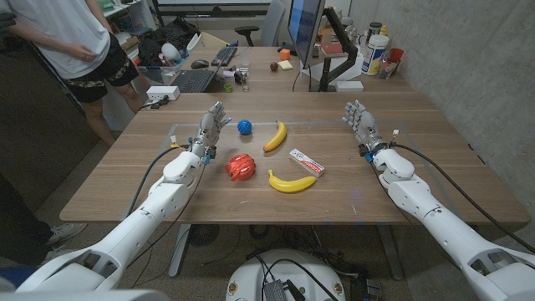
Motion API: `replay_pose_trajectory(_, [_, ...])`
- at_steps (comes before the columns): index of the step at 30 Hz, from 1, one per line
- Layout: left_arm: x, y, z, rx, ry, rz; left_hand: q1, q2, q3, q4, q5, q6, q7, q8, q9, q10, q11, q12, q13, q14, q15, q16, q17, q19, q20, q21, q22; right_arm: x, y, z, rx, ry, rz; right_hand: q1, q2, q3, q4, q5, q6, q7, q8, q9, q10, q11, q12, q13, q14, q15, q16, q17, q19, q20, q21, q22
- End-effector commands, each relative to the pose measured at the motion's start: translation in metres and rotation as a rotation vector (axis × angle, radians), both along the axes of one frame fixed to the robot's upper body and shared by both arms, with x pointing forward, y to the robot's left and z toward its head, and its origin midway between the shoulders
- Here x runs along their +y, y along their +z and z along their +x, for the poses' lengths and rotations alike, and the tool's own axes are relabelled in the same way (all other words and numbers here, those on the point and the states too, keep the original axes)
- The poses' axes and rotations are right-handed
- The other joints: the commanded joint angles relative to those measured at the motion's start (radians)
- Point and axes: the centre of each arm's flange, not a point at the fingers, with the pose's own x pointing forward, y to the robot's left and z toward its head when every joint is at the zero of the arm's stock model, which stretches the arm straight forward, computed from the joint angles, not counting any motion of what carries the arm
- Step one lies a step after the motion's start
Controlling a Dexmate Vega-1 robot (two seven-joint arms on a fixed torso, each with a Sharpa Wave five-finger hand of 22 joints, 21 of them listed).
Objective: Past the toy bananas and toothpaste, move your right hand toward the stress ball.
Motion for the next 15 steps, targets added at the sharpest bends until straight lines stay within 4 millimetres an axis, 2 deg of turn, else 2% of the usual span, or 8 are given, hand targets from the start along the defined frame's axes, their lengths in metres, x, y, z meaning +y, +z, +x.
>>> replay_pose_trajectory(1, [-0.0017,-0.0013,-0.0014,0.000,0.003,0.005,-0.001,0.097,0.006,0.000,0.007,-0.023,0.001,0.007,0.002,-0.010,0.002,0.006,0.005,-0.021,-0.022,0.006,0.002,-0.043,-0.063,0.006,0.003,-0.0025,0.0001,-0.0007,-0.002,0.001,0.005,0.007,0.096,0.008,0.000,0.006,0.008,0.002,0.007,0.005,0.008,0.004,0.003,0.003,-0.001,-0.010,0.005,0.004,-0.006,-0.051,0.007,0.001])
replay_pose_trajectory(15, [0.0003,-0.0065,-0.0050,0.004,0.005,-0.002,-0.002,0.097,0.007,0.000,0.007,-0.024,0.001,0.007,0.002,-0.012,0.004,0.005,0.005,-0.023,-0.021,0.005,0.002,-0.044,-0.061,0.002,0.004,0.0011,0.0072,-0.0045,-0.022,-0.001,-0.027,0.012,0.099,0.011,-0.005,0.007,0.011,-0.001,0.008,0.005,0.009,0.008,0.003,0.003,0.000,-0.007,0.005,0.003,-0.003,-0.048,0.002,0.001])
